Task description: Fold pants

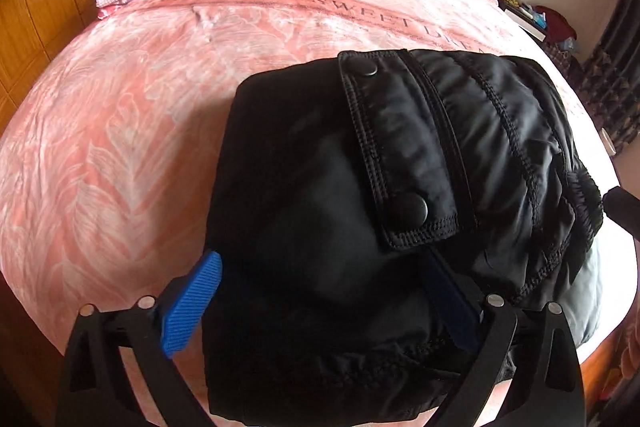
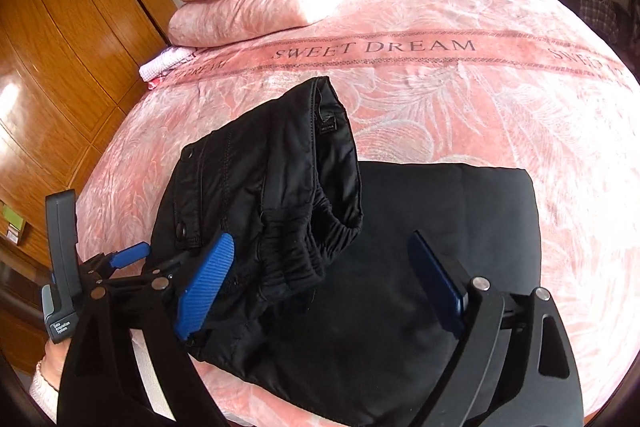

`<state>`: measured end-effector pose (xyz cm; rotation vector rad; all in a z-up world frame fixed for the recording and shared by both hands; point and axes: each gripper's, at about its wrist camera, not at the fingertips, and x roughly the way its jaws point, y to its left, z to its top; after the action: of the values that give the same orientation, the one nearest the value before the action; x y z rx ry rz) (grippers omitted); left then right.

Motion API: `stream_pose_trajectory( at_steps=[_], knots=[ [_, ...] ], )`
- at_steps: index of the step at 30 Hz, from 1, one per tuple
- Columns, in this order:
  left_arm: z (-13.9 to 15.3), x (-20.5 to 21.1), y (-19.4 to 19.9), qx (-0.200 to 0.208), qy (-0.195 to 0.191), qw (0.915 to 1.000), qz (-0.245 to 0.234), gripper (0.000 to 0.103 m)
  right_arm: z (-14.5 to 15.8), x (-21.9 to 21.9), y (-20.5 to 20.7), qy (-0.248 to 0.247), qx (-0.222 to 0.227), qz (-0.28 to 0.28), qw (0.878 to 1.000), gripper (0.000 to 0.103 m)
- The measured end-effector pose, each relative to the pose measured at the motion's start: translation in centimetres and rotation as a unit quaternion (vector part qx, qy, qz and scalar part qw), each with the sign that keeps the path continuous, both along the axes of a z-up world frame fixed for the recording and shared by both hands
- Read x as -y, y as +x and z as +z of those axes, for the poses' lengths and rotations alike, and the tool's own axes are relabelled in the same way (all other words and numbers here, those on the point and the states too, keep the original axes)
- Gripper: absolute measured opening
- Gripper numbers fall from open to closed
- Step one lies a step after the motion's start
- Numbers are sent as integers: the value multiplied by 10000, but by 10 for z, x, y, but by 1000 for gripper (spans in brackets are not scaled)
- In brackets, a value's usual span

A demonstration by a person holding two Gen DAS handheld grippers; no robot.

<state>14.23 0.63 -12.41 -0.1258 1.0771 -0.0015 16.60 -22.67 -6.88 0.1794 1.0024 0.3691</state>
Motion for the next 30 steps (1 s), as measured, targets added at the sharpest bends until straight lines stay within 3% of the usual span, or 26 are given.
stream_pose_trajectory(
  at_steps=[9,14,16,17,19,22,26,30],
  knots=[
    [-1,1,-7,13,-96,9998,-161,100,-35,-9,27,351,-571,217,9975,86],
    [-1,-6,-8,-17,-120,9997,-212,100,-42,-16,33,229,-531,318,9978,84],
    [0,-9,-9,-37,-126,9997,-207,100,-44,-20,35,310,-532,453,9971,63],
    [0,-11,-10,-63,-138,9997,-189,100,-45,-21,35,318,-534,444,9971,60],
    [0,-16,-11,-137,-240,9996,-105,100,-43,-23,35,272,-473,493,9973,41],
    [-2,-27,-15,-243,-544,9982,89,100,-34,-25,29,224,-269,612,9975,25],
    [-5,-30,-18,-322,-657,9972,182,100,-20,-30,20,88,-25,653,9978,22],
    [1,-28,-21,-235,-555,9981,87,99,4,-27,12,336,154,704,9968,21]
  ],
)
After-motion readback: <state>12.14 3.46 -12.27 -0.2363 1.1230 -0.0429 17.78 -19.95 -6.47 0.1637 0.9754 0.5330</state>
